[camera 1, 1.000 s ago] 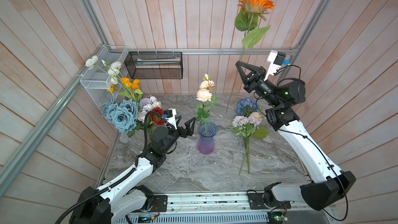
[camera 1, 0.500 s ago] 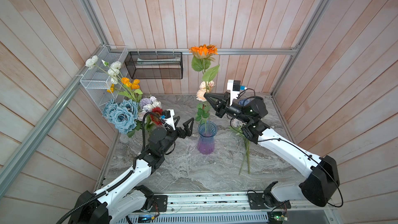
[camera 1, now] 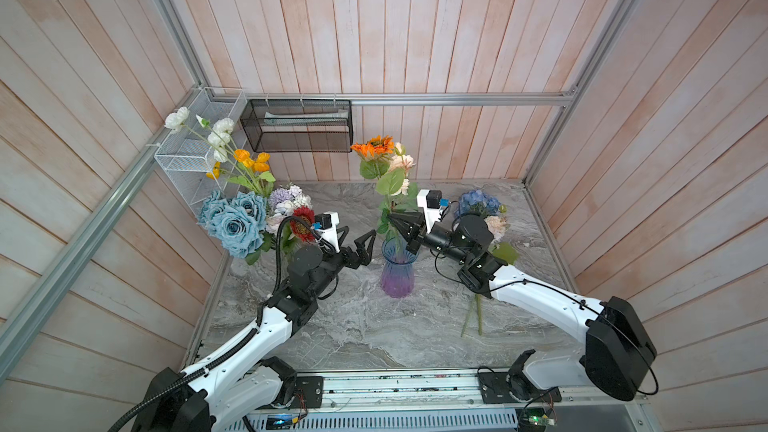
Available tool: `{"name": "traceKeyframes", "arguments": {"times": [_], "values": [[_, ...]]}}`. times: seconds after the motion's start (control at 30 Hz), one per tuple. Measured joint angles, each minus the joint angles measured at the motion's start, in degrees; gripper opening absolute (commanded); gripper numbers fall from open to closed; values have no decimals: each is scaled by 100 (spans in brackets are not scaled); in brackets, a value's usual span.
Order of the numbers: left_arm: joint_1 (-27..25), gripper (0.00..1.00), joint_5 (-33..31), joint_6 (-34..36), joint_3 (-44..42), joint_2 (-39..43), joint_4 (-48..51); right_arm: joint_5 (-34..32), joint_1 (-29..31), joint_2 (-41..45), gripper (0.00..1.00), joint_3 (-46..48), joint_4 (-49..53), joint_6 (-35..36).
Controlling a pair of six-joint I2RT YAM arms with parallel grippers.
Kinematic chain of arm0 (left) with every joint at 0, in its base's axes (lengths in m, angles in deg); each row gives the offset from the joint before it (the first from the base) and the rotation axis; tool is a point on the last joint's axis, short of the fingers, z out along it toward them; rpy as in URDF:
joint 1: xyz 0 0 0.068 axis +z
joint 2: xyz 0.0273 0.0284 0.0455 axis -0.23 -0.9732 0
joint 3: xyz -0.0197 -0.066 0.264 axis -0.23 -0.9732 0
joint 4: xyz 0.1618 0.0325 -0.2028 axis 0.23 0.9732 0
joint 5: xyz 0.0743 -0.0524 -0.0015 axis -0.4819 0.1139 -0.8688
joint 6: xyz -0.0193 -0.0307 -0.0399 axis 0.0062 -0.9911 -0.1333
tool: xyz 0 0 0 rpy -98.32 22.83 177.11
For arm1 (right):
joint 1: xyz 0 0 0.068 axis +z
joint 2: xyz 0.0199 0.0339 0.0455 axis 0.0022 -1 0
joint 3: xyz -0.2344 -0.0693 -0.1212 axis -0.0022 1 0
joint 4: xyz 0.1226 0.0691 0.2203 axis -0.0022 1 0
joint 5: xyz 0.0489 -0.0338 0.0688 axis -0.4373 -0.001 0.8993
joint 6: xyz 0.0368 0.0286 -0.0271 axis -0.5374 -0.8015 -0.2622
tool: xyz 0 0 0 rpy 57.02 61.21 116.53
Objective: Arrange the flowers into the vase
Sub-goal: 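Carry the orange gerbera over the vase and lower its stem in, then open the right gripper and draw it back toward the flower pile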
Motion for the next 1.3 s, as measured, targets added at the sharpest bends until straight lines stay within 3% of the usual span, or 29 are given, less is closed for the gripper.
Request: {"name": "traceKeyframes", "arguments": {"times": [0.27,0.73,1.3], "values": [[0,100,278,98,-20,295,-48,-435,149,44,2,28,890,610],[0,100,697,101,-17,-85,-267,-868,267,162,23,59,1652,979],[0,100,828,76,26,-238,-520,-1755,55,1416,24,136,2422,817]]}}
